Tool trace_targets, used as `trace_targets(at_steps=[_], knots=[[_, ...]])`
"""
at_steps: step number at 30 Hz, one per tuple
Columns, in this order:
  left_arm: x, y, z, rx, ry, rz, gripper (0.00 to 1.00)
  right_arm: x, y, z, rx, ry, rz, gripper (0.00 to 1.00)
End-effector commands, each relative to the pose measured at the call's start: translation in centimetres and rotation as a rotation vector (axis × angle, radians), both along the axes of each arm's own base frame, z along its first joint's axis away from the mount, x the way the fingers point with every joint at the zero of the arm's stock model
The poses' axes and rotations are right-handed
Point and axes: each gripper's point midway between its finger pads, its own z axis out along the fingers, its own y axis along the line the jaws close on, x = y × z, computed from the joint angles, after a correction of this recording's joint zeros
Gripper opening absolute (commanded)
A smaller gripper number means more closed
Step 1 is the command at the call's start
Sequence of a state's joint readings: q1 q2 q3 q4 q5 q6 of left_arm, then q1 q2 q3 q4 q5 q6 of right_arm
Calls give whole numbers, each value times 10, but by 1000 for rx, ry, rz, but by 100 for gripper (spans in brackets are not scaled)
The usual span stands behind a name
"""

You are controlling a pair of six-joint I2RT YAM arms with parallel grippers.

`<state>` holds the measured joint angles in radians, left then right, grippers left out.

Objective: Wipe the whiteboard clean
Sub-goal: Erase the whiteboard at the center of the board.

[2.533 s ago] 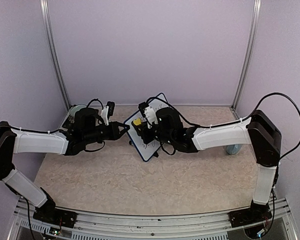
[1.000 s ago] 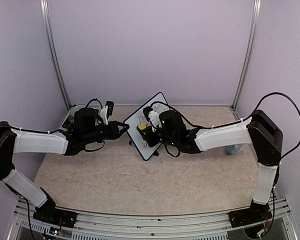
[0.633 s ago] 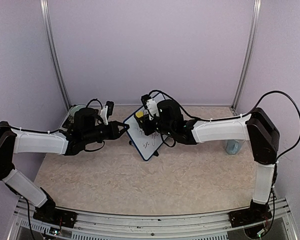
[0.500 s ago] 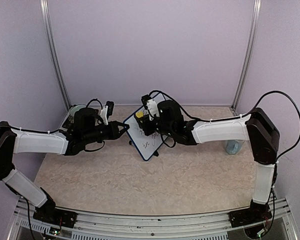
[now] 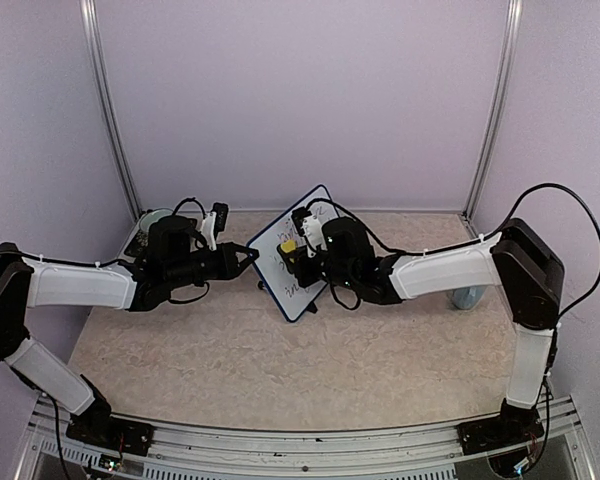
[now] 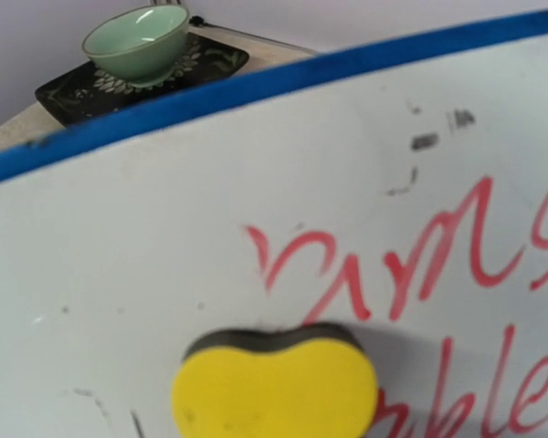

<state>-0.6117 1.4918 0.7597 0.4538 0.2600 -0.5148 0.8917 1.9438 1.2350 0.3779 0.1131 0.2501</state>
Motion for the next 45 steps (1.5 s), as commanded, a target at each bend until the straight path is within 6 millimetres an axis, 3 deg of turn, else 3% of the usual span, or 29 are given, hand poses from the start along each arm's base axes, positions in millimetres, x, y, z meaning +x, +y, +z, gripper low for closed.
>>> trace_targets(at_steps=[1, 8, 17, 33, 37, 45], knots=[[-12, -10, 4, -22, 2, -64, 0, 7, 0, -10, -61, 25, -9, 16], [-12, -10, 4, -21, 0, -63, 0, 34, 3, 4, -65, 12, -82, 17], [-12, -10, 5, -23, 1, -64, 0, 34, 3, 14, -51, 4, -77, 18], [-12, -11, 3, -23, 4, -66, 0, -14, 3, -40, -145, 103, 56, 17], [-12, -11, 3, -22, 3, -67, 0, -14, 6, -35, -142, 90, 65, 17], [-12, -11, 3, -22, 4, -65, 0, -4, 19, 3, -100, 18, 72, 16]])
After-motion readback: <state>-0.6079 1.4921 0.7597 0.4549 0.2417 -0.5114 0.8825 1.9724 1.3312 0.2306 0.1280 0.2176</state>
